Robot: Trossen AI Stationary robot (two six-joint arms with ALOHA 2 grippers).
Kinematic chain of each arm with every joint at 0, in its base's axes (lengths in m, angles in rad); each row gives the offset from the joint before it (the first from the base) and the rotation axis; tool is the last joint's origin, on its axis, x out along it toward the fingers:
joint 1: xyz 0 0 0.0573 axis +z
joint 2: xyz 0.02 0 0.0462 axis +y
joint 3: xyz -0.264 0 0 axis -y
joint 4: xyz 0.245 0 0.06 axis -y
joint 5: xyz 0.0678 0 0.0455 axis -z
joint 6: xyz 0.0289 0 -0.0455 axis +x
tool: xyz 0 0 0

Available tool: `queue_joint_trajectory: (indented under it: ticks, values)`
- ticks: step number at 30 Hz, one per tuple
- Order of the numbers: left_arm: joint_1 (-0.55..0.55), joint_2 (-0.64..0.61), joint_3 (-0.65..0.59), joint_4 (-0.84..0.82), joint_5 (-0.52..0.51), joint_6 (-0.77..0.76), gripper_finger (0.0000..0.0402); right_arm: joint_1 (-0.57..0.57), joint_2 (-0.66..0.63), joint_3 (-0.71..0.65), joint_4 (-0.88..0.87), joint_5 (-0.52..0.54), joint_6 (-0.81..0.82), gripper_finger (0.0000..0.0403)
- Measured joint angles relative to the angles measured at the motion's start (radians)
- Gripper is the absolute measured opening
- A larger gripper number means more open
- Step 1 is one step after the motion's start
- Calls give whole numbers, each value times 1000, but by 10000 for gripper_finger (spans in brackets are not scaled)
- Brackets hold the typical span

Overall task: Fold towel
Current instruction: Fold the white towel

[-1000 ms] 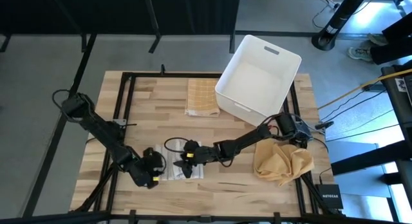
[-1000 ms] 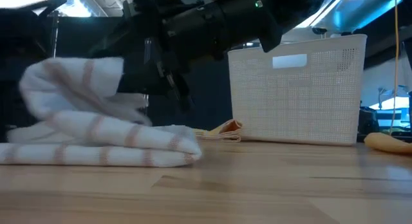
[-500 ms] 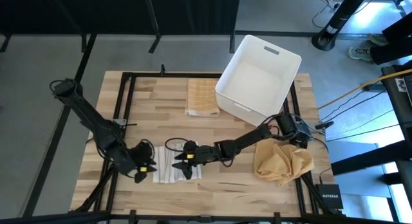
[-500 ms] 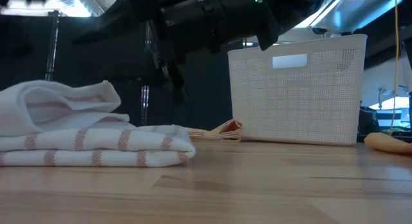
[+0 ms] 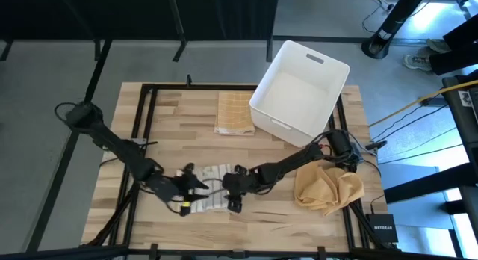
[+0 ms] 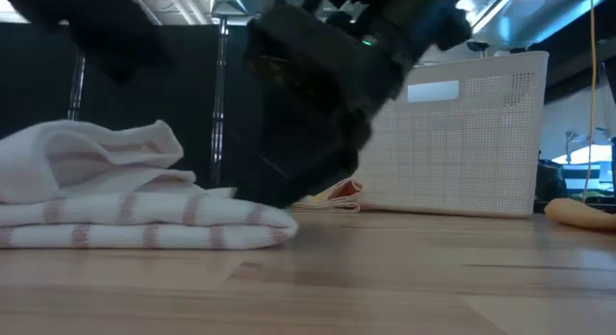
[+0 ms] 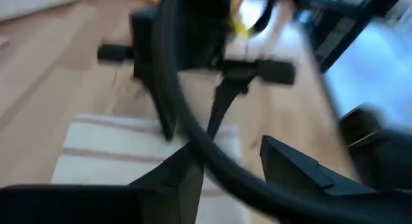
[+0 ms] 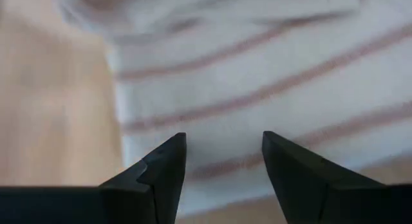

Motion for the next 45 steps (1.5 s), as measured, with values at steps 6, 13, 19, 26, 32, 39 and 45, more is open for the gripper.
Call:
queue_joint_trajectory:
  ticks: [6, 13, 19, 26, 32, 39, 45]
  values:
    - [100, 197, 90, -148, 96, 2, 145, 39, 0, -34, -29, 152, -32, 206]
    - [142, 247, 134, -376, 112, -77, 145, 43, -2, -49, -28, 176, -6, 206]
    - [78, 172, 215, -680, 155, -217, 145, 42, -2, -50, -32, 175, -5, 206]
    - [-65, 81, 264, -768, 26, -352, 145, 42, -2, -50, -32, 175, -4, 206]
    - [-29, 145, 208, -420, -115, -116, 145, 42, -1, -51, -22, 174, -3, 206]
    - [103, 307, 190, -281, -25, 39, 145, 42, 0, -51, -20, 175, -4, 206]
    - [164, 366, 194, -361, 86, 43, 145, 42, 1, -51, -19, 176, -5, 206]
